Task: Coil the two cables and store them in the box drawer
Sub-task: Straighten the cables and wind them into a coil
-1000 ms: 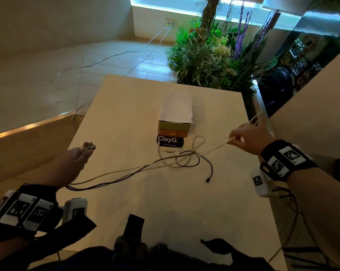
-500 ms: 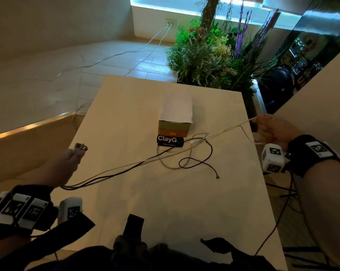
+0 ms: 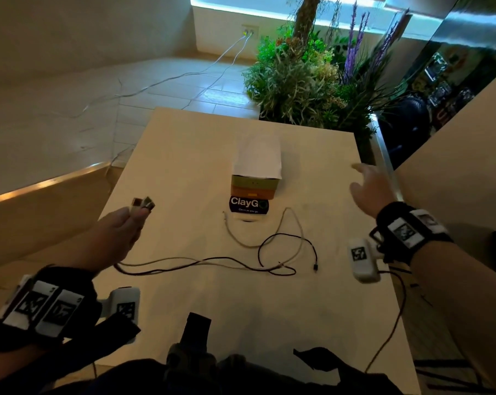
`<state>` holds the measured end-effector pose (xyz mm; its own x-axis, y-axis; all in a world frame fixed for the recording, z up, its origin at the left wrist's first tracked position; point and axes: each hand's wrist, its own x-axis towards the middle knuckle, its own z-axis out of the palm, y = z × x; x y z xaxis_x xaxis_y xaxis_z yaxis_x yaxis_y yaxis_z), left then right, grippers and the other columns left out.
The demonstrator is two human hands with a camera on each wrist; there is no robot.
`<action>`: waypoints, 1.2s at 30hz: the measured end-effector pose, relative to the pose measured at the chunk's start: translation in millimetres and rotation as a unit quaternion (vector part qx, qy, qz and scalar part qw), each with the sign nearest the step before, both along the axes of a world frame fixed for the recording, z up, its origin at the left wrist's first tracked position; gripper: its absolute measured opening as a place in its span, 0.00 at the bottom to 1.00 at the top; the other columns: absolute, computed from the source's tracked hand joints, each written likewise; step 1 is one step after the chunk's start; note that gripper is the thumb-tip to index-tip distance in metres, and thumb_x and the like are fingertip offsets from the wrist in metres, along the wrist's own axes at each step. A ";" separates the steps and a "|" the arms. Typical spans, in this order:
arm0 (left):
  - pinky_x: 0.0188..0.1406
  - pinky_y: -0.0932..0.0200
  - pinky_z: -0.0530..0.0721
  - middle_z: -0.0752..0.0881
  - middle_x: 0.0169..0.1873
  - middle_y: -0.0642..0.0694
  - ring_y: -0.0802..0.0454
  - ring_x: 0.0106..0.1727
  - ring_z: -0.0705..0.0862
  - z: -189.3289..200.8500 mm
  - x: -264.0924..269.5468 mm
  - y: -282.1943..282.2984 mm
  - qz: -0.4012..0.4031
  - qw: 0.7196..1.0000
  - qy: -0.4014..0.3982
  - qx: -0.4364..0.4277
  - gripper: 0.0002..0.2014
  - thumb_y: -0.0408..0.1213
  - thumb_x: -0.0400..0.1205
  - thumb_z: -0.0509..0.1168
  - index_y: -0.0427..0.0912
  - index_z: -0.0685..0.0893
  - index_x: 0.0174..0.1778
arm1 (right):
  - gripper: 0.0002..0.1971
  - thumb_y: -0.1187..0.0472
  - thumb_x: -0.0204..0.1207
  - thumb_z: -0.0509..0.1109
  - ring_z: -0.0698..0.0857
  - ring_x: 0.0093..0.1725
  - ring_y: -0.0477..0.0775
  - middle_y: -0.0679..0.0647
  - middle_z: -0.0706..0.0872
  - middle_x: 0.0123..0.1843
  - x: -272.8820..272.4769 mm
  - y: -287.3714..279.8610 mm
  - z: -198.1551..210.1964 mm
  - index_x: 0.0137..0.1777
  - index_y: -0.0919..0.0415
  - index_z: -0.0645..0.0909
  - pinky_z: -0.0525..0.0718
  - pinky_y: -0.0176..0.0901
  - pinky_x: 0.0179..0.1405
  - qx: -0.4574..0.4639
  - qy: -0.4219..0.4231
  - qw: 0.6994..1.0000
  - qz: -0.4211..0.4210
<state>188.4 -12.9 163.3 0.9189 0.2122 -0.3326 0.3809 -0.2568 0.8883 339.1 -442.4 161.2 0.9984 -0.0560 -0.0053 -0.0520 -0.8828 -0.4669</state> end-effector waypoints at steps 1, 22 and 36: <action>0.13 0.67 0.64 0.68 0.19 0.48 0.54 0.19 0.65 7.6 1.9 -8.9 -0.022 0.999 -0.033 0.005 0.18 0.44 0.84 0.54 0.42 0.69 0.28 | 0.22 0.72 0.73 0.64 0.75 0.67 0.68 0.69 0.78 0.67 -8.4 16.8 1.8 0.68 0.67 0.74 0.71 0.54 0.69 -0.010 -0.018 0.997 0.074; 0.18 0.62 0.53 0.64 0.17 0.57 0.60 0.16 0.59 118.0 30.5 -28.0 -0.080 0.957 -0.253 -0.116 0.14 0.45 0.81 0.51 0.45 0.63 0.30 | 0.11 0.60 0.84 0.51 0.80 0.37 0.51 0.49 0.78 0.34 -77.0 73.6 -38.0 0.53 0.54 0.75 0.82 0.53 0.49 0.083 0.283 0.908 0.297; 0.13 0.67 0.61 0.69 0.14 0.51 0.58 0.14 0.62 100.4 20.7 -1.1 -0.102 0.977 -0.186 0.020 0.29 0.72 0.62 0.63 0.45 0.71 0.23 | 0.10 0.58 0.67 0.77 0.80 0.37 0.57 0.59 0.82 0.35 -58.9 47.5 -35.2 0.41 0.64 0.83 0.79 0.46 0.39 0.041 0.085 0.988 0.119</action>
